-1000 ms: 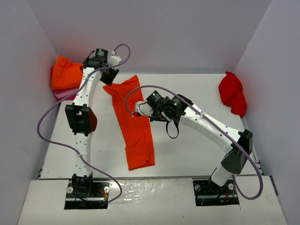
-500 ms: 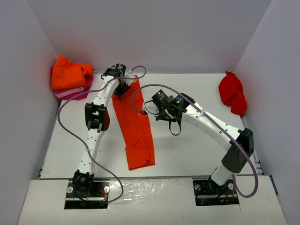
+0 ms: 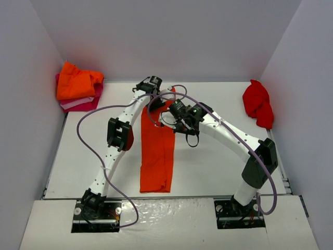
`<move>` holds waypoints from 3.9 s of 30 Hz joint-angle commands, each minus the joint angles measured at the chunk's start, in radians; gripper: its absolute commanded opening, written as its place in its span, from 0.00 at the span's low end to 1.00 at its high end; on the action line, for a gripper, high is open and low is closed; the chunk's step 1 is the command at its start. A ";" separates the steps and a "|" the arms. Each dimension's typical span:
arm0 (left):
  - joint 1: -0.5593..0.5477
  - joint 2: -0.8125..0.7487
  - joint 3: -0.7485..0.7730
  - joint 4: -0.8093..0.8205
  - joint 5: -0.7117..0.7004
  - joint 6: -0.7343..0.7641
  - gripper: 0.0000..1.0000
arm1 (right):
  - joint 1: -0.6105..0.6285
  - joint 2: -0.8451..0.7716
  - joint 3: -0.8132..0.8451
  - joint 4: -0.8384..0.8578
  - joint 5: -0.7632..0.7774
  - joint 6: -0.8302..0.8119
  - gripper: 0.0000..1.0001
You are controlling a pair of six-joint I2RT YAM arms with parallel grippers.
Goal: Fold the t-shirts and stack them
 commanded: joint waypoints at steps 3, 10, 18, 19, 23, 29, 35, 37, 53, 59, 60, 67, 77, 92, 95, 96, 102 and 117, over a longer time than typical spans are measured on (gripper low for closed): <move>-0.007 -0.019 0.037 0.111 0.096 -0.054 0.48 | -0.012 0.011 0.034 0.012 -0.006 0.013 0.00; 0.087 -0.212 -0.062 0.236 -0.017 -0.208 0.71 | -0.017 -0.032 0.086 0.046 0.091 0.021 0.19; 0.266 -0.451 -0.208 0.215 -0.077 -0.357 0.74 | -0.104 -0.046 0.236 0.112 0.178 -0.005 0.37; 0.295 -0.472 -0.230 0.202 -0.065 -0.384 0.74 | -0.120 -0.039 0.247 0.129 0.168 -0.008 0.37; 0.374 -0.578 -0.386 0.188 0.021 -0.455 0.66 | -0.191 0.041 0.272 0.239 0.140 -0.036 0.29; 0.409 -0.827 -0.740 0.318 0.046 -0.458 0.61 | -0.325 0.341 0.508 0.258 0.026 -0.006 0.09; 0.409 -1.052 -0.918 0.341 0.109 -0.468 0.62 | -0.369 0.559 0.677 0.256 -0.048 0.009 0.05; 0.409 -1.108 -0.970 0.344 0.125 -0.462 0.63 | -0.372 0.576 0.701 0.257 -0.090 0.020 0.06; 0.415 -1.182 -1.090 0.296 0.280 -0.431 0.68 | -0.483 0.723 0.900 0.258 -0.678 0.154 0.42; 0.417 -1.209 -1.146 0.276 0.262 -0.416 0.68 | -0.494 0.818 0.986 0.262 -0.749 0.156 0.52; 0.417 -1.217 -1.155 0.282 0.266 -0.417 0.68 | -0.496 0.828 0.986 0.263 -0.771 0.158 0.54; 0.417 -1.219 -1.180 0.279 0.265 -0.421 0.68 | -0.500 0.887 0.989 0.291 -0.869 0.181 0.58; 0.418 -1.210 -1.221 0.307 0.257 -0.417 0.68 | -0.500 0.931 0.970 0.318 -0.810 0.173 0.51; 0.418 -1.205 -1.242 0.318 0.256 -0.403 0.68 | -0.498 0.971 0.962 0.335 -0.761 0.173 0.45; 0.418 -1.206 -1.246 0.319 0.253 -0.400 0.68 | -0.501 0.970 0.963 0.338 -0.749 0.172 0.50; 0.418 -1.206 -1.246 0.318 0.254 -0.401 0.68 | -0.501 0.971 0.963 0.341 -0.742 0.172 0.52; 0.418 -1.203 -1.241 0.312 0.255 -0.396 0.68 | -0.501 0.983 0.962 0.348 -0.741 0.171 0.55; 0.418 -1.213 -1.253 0.316 0.301 -0.374 0.67 | -0.497 0.904 0.899 0.370 -0.682 0.201 1.00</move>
